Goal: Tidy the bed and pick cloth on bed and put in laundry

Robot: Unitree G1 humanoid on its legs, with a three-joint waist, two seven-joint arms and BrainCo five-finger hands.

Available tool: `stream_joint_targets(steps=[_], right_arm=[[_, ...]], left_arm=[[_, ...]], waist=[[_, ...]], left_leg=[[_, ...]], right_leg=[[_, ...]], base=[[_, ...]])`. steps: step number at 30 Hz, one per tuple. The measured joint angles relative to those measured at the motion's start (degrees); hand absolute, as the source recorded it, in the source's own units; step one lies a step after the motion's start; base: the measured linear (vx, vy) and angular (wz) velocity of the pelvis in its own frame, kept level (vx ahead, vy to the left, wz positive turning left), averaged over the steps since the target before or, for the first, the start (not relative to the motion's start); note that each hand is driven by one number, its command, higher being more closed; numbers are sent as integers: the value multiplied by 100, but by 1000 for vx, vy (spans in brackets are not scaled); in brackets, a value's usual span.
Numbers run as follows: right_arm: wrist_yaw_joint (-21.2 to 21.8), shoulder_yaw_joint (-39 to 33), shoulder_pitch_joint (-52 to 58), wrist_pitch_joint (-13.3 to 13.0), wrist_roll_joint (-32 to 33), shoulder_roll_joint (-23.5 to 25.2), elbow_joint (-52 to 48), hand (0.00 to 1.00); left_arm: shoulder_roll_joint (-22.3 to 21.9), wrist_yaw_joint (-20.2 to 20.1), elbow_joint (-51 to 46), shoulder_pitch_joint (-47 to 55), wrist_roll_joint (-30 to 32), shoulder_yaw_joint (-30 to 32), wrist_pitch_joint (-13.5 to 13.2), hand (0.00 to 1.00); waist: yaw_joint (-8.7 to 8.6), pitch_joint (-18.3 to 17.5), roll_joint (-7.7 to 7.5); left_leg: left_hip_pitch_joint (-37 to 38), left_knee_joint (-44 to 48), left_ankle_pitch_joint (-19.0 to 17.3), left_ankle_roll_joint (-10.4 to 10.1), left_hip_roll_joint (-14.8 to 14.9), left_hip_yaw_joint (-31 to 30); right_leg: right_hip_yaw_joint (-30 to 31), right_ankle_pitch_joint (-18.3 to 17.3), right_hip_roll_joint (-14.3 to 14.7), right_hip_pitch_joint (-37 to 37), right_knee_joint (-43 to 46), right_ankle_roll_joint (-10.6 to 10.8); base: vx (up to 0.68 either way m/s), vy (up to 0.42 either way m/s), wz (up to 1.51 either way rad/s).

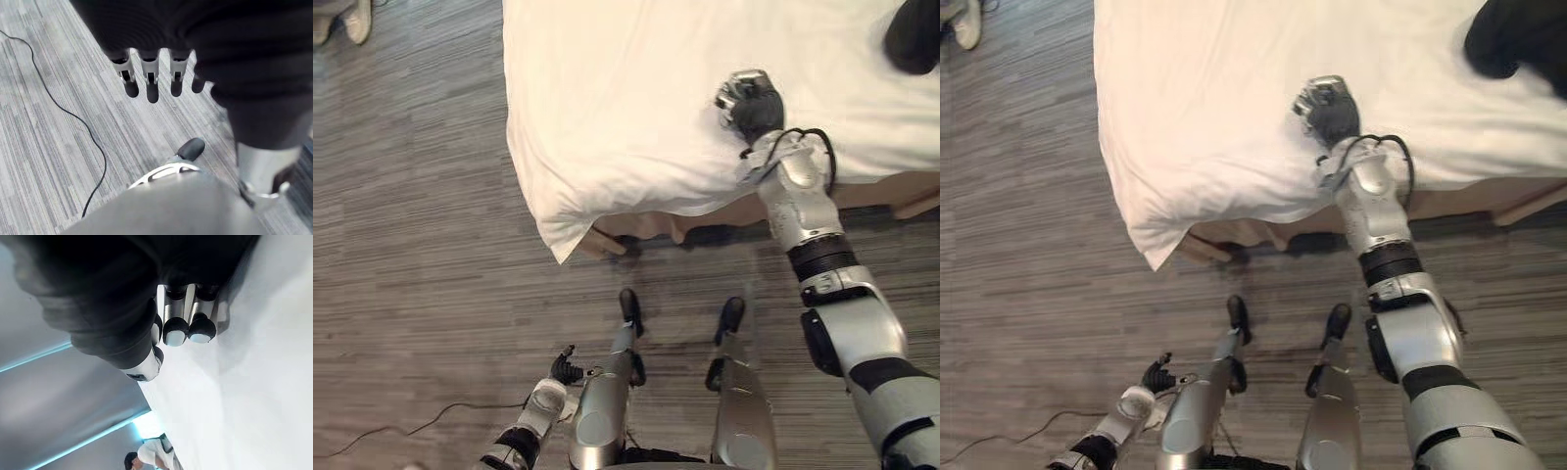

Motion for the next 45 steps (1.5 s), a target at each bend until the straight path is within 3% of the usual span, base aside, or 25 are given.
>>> stream_joint_targets(steps=[4,7,8,10,11,12,13,15,16,18,22,23,24,25,26,27,29,31,32,36,38,41,42,43,45], right_arm=[[-6,-995,1149,-68,500,361,-330,100],[-379,-1757,2598,9,637,836,-384,100],[-498,-2059,3256,27,686,973,-205,0],[-646,-2525,4822,76,796,1171,105,0],[-689,-2545,5110,96,789,1218,150,0],[-689,-2529,5605,95,757,1268,242,0],[-675,-2542,5966,14,647,1183,249,0],[-556,-2703,6456,-122,561,955,255,0],[-478,-2715,6568,-188,572,948,240,0],[-299,-2706,6778,-260,542,1126,208,0],[-41,-2341,7175,-373,90,2001,211,0],[-27,-1986,7343,-383,-121,2162,215,0],[-44,-1764,7392,-384,-272,2230,241,0],[-77,-1761,7173,-411,-413,2350,504,0],[-158,-1799,6694,-413,-542,2228,806,0],[-169,-1777,6480,-428,-553,2170,889,0],[-117,-1775,6469,-499,-568,2013,833,0],[-116,-1698,6424,-623,-625,1860,799,0],[-155,-1707,6312,-646,-802,1804,916,0],[-141,-1704,6308,-624,-1244,1703,1123,0],[-122,-1706,6365,-538,-1345,1692,1130,0],[-71,-1760,6486,-369,-1663,1643,1352,0],[-54,-1817,6488,-368,-1674,1615,1387,0],[-18,-2421,6492,-198,-1640,1893,1854,0],[-17,-2421,6496,-198,-1640,1893,1854,0]], left_arm=[[-59,46,-244,288,205,360,-111,0],[-85,62,-287,621,448,823,-140,0],[-115,66,-255,672,525,983,-135,0],[-152,64,-200,730,713,1536,-119,0],[-131,70,-198,803,744,1729,-122,0],[-73,124,-164,1002,739,2046,-101,0],[-23,206,-107,1090,731,2100,-132,0],[-95,375,-63,1178,654,2077,-218,0],[-131,433,-62,1174,625,2029,-262,0],[-202,468,-88,1085,628,1952,-269,0],[-139,567,-163,958,680,2005,-246,0],[-89,636,-248,994,672,2061,-244,0],[-19,655,-302,986,617,2105,-244,0],[33,638,-307,822,602,2124,-287,0],[-30,602,-353,695,607,2168,-380,0],[-29,566,-363,806,598,2171,-316,0],[36,493,-369,983,506,2161,-271,0],[72,483,-237,1034,334,2231,-250,0],[106,451,-204,1031,208,2228,-257,0],[106,380,-100,968,70,2127,-376,0],[54,380,-22,1010,70,2097,-376,0],[-21,382,55,1293,62,2138,-394,0],[-82,384,59,1346,55,2190,-429,0],[-339,664,727,1318,-335,2384,-361,0],[-337,664,727,1309,-335,2385,-361,0]], waist=[[-173,4,-70],[-432,-112,-344],[-475,-166,-467],[-584,-317,-837],[-602,-379,-974],[-634,-588,-1272],[-670,-776,-1405],[-627,-1175,-1387],[-628,-1284,-1385],[-662,-1467,-1337],[-650,-1570,-1447],[-658,-1617,-1507],[-681,-1662,-1643],[-609,-1727,-1871],[-488,-1584,-1544],[-519,-1569,-1417],[-611,-1761,-1281],[-599,-1805,-1208],[-603,-1849,-1140],[-633,-1894,-1366],[-637,-1879,-1399],[-580,-1878,-1400],[-522,-1881,-1358],[-620,-1896,-1141],[-620,-1896,-1125]], left_leg=[[533,0,-288,0,-7,417],[837,1,-522,-53,18,875],[915,2,-603,-88,38,1024],[953,588,-1075,-280,126,950],[938,921,-1292,-249,148,667],[919,1663,-1740,81,245,-54],[783,2388,-2200,268,322,-660],[808,3141,-2812,175,426,-1317],[959,3268,-3022,101,499,-1294],[1526,3049,-3431,-82,633,-553],[2414,2755,-3530,-225,721,963],[2530,3014,-3504,-179,719,1296],[2354,3568,-3379,41,682,1298],[1768,3761,-3744,528,464,907],[1894,2709,-3466,6,557,878],[2207,2630,-3408,2,558,1236],[2461,2738,-3379,-31,496,1419],[2460,2661,-3201,166,491,1568],[2446,2611,-3009,285,521,1690],[2591,2096,-2704,203,374,1843],[2672,2126,-2704,203,343,1834],[2682,2508,-2778,272,190,878],[2671,2401,-2846,362,109,463],[2879,1261,-2963,163,-45,-371],[2891,1269,-2973,143,-7,-369]], right_leg=[[301,-104,27,360,-60,106],[662,-94,102,470,-214,127],[859,-85,159,456,-265,135],[1495,-79,322,458,-366,125],[1723,-78,392,456,-363,108],[2324,-88,613,456,-336,76],[2781,-105,779,458,-265,52],[3243,-91,1124,452,-262,39],[3201,1,1181,455,-268,-7],[2614,93,1211,450,-337,-114],[656,134,985,452,-71,-773],[-14,348,868,432,137,-1159],[-132,622,781,449,50,-1275],[205,1042,682,431,-374,-1281],[-371,-502,643,111,1294,-949],[-721,-1357,386,54,2696,-908],[-1144,-1795,231,379,3150,-998],[-1003,-1596,526,656,2354,-924],[-862,-1220,748,873,1590,-897],[-502,-110,1167,1518,-401,-820],[-389,-41,1181,1610,-491,-819],[-17,-147,1140,1802,-535,-669],[105,-176,1163,1757,-535,-674],[-459,-68,1082,1543,-538,-555],[-449,-67,1122,1548,-538,-557]], base=[[54,-19,-40],[71,-26,-71],[117,-33,-92],[162,-59,-126],[178,-125,-206],[150,-137,-252],[137,-104,-259],[61,64,-273],[-37,169,-314],[-72,149,-202],[-15,124,-155],[39,72,-128],[-39,79,-136],[-118,90,-140],[-74,112,-156],[20,94,-118],[152,58,-67],[71,7,-85],[44,-25,-80],[-4,-1,-52],[-41,66,-31],[-47,133,-42],[-29,91,-40],[-13,78,-25],[22,25,-1]])
